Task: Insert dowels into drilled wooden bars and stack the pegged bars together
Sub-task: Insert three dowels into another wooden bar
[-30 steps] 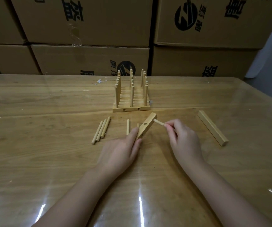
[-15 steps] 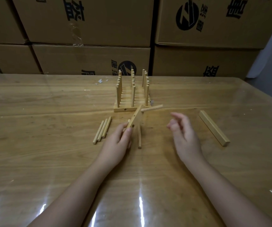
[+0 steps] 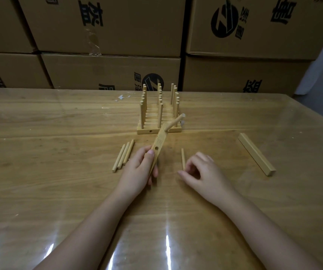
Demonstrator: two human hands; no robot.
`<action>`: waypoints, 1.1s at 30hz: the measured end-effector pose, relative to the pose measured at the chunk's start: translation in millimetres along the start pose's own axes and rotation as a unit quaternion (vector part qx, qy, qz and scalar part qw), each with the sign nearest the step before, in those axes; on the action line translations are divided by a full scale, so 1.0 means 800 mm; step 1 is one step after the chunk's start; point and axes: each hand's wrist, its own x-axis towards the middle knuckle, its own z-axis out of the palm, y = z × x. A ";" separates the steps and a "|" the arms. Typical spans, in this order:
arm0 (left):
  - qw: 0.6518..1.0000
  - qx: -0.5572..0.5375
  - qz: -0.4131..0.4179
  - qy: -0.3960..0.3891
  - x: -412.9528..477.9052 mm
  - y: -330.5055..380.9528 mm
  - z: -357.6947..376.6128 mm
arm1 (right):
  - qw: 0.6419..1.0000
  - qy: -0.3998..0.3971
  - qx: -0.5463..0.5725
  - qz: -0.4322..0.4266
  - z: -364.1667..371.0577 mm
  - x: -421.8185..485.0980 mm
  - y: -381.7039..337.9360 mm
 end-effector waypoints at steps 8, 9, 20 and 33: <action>1.000 0.010 -0.006 -0.005 -0.002 0.003 -0.001 | 1.000 -0.021 -0.013 -0.012 -0.005 0.001 -0.002; 1.000 0.010 -0.006 -0.008 -0.001 0.003 0.000 | 1.000 -0.017 0.007 -0.003 -0.008 0.001 0.000; 0.999 0.026 0.001 -0.020 -0.003 -0.002 -0.002 | 0.995 0.003 -0.091 -0.040 -0.009 0.002 0.012; 0.996 0.078 0.020 -0.027 -0.001 -0.006 0.001 | 0.988 0.068 0.126 -0.052 -0.011 -0.002 0.004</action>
